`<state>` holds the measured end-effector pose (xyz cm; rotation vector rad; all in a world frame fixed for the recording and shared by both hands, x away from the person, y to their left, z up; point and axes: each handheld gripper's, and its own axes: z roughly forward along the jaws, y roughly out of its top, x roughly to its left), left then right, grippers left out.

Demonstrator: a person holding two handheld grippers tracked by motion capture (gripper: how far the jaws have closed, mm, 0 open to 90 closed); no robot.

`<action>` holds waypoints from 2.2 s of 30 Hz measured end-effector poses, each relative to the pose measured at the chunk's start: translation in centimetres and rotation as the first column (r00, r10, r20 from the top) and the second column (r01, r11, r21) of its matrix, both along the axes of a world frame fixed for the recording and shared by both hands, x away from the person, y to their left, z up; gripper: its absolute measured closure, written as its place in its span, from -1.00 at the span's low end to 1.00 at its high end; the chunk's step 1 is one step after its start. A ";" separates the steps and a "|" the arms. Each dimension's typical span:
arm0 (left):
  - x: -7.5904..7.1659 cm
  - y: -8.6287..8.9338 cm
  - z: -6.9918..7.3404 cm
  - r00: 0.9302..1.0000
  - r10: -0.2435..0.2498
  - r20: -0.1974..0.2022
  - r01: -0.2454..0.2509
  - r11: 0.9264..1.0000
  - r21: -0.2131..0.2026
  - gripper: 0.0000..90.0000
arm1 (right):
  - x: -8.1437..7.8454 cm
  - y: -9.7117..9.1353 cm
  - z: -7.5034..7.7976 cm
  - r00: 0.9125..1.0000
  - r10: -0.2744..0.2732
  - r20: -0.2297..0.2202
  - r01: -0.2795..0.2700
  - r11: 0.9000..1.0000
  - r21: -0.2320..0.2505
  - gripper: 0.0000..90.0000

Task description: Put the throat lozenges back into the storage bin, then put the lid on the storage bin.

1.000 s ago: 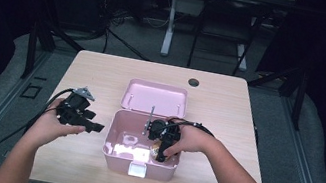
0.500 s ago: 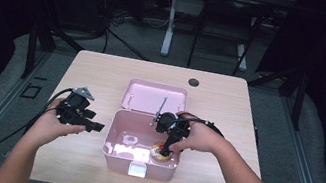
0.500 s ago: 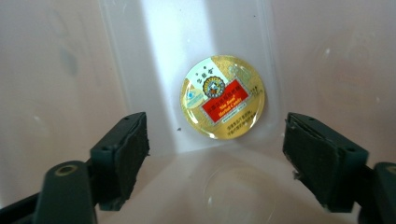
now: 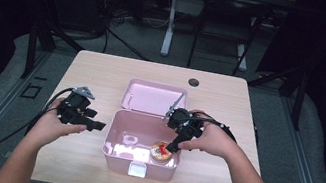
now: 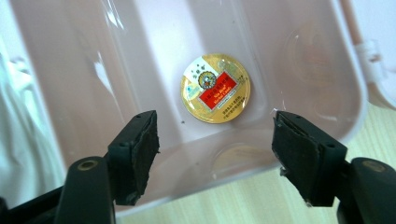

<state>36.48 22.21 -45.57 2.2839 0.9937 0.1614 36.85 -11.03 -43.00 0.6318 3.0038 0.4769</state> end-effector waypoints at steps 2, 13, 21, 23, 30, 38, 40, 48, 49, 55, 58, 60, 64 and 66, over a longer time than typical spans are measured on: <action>0.0 0.0 0.0 1.000 0.004 0.004 -0.004 1.000 -0.001 -0.18 | -0.1 -0.5 0.5 1.000 -0.020 0.015 0.020 1.000 0.022 -0.29; 0.1 -0.5 -0.3 1.000 -0.003 -0.001 0.003 1.000 0.004 -0.18 | -0.7 -2.8 1.8 0.996 -0.082 0.037 0.079 0.994 0.072 -0.24; 0.1 -0.6 -0.4 1.000 -0.004 0.003 0.004 1.000 -0.001 -0.18 | -0.4 -4.2 1.3 0.983 -0.164 0.079 0.160 0.986 0.054 -0.24; 0.1 -0.6 -0.4 1.000 -0.005 0.004 0.005 1.000 -0.004 -0.18 | -0.3 -4.5 1.0 0.979 -0.186 0.087 0.182 0.982 0.049 -0.24; 0.0 -0.8 -0.3 1.000 -0.007 0.020 0.007 1.000 -0.002 -0.18 | -0.2 -5.5 -0.2 0.963 -0.256 0.080 0.251 0.965 0.072 -0.25; -0.1 -1.2 -0.2 0.999 -0.002 0.050 0.003 1.000 -0.025 -0.18 | -0.5 -6.0 -1.2 0.943 -0.311 0.116 0.303 0.949 0.082 -0.23; -0.2 -1.2 -0.1 0.998 -0.004 0.061 0.006 0.999 -0.040 -0.17 | -0.5 -6.2 -1.3 0.936 -0.329 0.127 0.316 0.942 0.109 -0.22; -0.2 -1.5 -0.3 0.996 0.016 0.089 -0.012 0.999 -0.046 -0.09 | -1.0 -6.5 -1.8 0.914 -0.381 0.142 0.360 0.921 0.151 -0.07; -0.2 -1.5 -0.3 0.996 0.017 0.091 -0.013 0.999 -0.047 -0.09 | -1.1 -6.6 -1.9 0.911 -0.385 0.148 0.363 0.919 0.157 -0.06; -0.2 -1.5 -0.3 0.993 0.024 0.114 -0.015 0.997 -0.081 -0.05 | -1.4 -6.9 -1.8 0.888 -0.430 0.165 0.389 0.892 0.229 0.00; -0.2 -1.4 -0.4 0.994 0.037 0.105 -0.027 0.995 -0.095 -0.05 | -1.6 -6.9 -1.4 0.876 -0.445 0.186 0.389 0.880 0.274 0.00; -0.2 -1.4 -0.4 0.993 0.045 0.105 -0.034 0.994 -0.108 -0.05 | -1.8 -6.8 -1.1 0.869 -0.456 0.192 0.393 0.872 0.293 0.08; -0.3 -1.5 -0.2 0.995 0.050 0.090 -0.037 0.989 -0.145 0.05 | -2.3 -6.5 -0.6 0.866 -0.482 0.132 0.414 0.841 0.348 0.15; -0.3 -1.5 0.0 0.996 0.048 0.077 -0.034 0.985 -0.169 0.10 | -2.5 -6.3 -0.4 0.862 -0.494 0.118 0.422 0.826 0.375 0.19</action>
